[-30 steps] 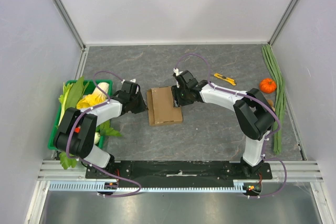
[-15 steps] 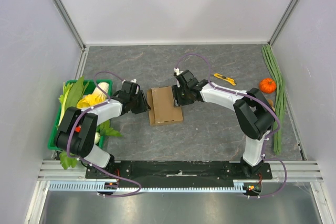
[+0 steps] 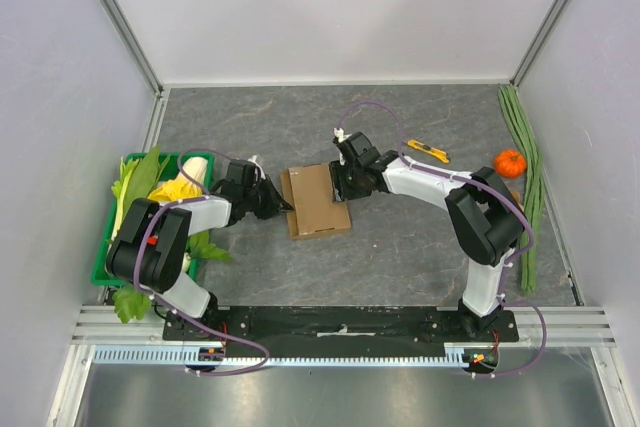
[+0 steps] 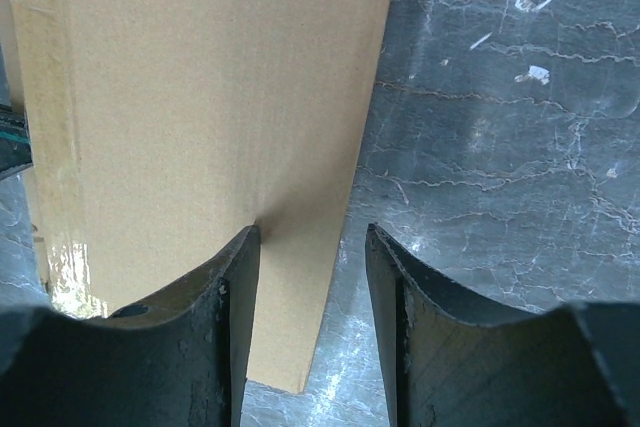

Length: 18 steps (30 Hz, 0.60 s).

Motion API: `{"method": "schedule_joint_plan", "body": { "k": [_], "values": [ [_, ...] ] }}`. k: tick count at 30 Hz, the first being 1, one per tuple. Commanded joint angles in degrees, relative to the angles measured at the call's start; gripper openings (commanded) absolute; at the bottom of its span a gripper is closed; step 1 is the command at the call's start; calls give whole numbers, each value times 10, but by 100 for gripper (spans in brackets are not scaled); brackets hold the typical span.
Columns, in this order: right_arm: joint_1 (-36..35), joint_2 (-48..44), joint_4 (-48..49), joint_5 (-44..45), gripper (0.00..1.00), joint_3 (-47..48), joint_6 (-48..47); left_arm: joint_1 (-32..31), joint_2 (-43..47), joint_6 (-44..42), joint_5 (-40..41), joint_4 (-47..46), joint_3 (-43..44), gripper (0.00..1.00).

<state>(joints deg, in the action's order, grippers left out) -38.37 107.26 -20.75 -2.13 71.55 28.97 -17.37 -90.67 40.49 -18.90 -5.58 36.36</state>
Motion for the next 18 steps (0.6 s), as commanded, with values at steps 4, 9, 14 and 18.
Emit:
{"method": "schedule_joint_plan", "body": {
  "k": [4,9,14,18],
  "values": [
    [4,-25,-13,17,54,10,-1,3,9,28,-42,0,3,2],
    [8,-56,-55,62,55,35,6,3,59,28,-42,99,54,2],
    [8,-100,-89,108,66,61,0,3,102,14,-42,163,109,2],
    [8,-127,-90,100,76,76,-7,3,125,19,-65,178,132,2]
  ]
}}
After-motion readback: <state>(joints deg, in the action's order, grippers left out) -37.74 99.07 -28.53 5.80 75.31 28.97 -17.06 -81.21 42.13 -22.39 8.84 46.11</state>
